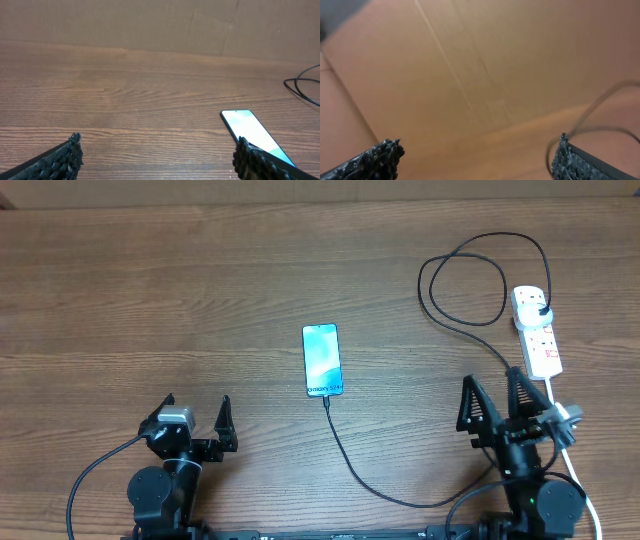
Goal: Plug charger to phone and switch on socket
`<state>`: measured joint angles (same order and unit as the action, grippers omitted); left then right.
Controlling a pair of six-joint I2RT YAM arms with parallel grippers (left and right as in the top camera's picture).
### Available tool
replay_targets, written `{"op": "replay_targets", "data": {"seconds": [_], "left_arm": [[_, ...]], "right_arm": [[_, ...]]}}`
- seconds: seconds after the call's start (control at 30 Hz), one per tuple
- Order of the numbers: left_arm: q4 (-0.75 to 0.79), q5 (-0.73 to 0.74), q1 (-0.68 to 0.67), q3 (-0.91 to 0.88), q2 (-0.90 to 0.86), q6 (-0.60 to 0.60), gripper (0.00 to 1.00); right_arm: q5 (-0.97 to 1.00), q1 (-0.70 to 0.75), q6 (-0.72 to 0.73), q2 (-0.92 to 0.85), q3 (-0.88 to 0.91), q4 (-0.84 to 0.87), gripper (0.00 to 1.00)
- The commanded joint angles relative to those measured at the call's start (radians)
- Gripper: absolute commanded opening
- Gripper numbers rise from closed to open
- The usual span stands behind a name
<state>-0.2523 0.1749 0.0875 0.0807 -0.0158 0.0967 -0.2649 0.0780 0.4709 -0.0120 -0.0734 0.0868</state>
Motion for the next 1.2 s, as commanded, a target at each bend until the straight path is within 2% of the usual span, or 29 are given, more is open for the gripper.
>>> {"op": "replay_targets", "data": {"seconds": [0.0,0.07,0.2,0.83,1.17], "left_arm": [[-0.005,-0.010,0.005,0.000,0.006,-0.015,1.00],[-0.005,-0.010,0.005,0.000,0.006,-0.015,1.00],[-0.005,-0.010,0.005,-0.001,0.006,-0.015,1.00],[-0.005,-0.010,0.005,-0.001,0.006,-0.015,1.00],[-0.005,-0.010,0.005,0.000,0.006,-0.015,0.99]], "right_arm": [[0.037,0.003,-0.002,0.005,0.047,0.012,1.00],[0.040,0.003,-0.001,0.005,0.067,-0.006,1.00],[0.040,0.003,-0.002,0.005,0.065,-0.160,1.00],[0.045,0.003,-0.002,0.001,0.065,-0.149,1.00],[0.154,0.003,-0.026,0.009,0.065,-0.160,1.00]]}}
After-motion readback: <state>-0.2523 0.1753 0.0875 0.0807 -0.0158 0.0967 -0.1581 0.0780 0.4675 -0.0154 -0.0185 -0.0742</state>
